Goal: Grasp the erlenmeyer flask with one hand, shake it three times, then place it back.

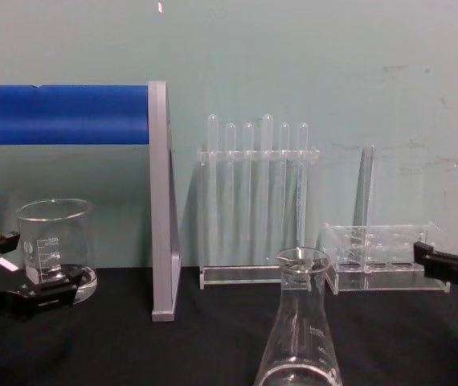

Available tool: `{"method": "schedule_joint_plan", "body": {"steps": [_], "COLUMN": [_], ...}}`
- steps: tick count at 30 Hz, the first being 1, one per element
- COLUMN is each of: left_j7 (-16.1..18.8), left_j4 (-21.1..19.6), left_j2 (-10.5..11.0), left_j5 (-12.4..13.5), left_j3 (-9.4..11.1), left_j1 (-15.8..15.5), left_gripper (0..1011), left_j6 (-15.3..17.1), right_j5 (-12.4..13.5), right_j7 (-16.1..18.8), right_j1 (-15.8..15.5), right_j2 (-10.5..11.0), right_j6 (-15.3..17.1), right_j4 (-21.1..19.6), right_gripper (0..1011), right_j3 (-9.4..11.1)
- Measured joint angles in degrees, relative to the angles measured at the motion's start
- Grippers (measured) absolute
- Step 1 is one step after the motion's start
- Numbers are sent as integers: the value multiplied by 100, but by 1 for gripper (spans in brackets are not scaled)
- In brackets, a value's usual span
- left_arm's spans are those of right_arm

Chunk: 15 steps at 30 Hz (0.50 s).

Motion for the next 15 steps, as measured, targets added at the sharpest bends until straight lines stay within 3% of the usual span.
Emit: {"method": "schedule_joint_plan", "body": {"steps": [3, 7, 9, 14, 15], "left_j7": [-1, 0, 0, 0, 0], "left_j4": [0, 0, 0, 0, 0], "left_j2": [0, 0, 0, 0, 0], "left_j5": [0, 0, 0, 0, 0], "left_j3": [0, 0, 0, 0, 0], "left_j1": [0, 0, 0, 0, 0], "left_gripper": [1001, 1001, 1001, 1001, 1001], "left_j6": [0, 0, 0, 0, 0], "right_j5": [-407, -824, -1252, -2002, -2002], "right_j7": [-399, -700, -973, -1408, -1408], "right_j1": [169, 287, 386, 489, 489], "right_j2": [-208, -314, -388, -449, -449], "right_j6": [-159, -288, -394, -556, -556], "right_j4": [288, 492, 686, 917, 917], "right_gripper": [1003, 1002, 1002, 1002, 1003], "right_j3": [-9, -91, -197, -379, -379]}}
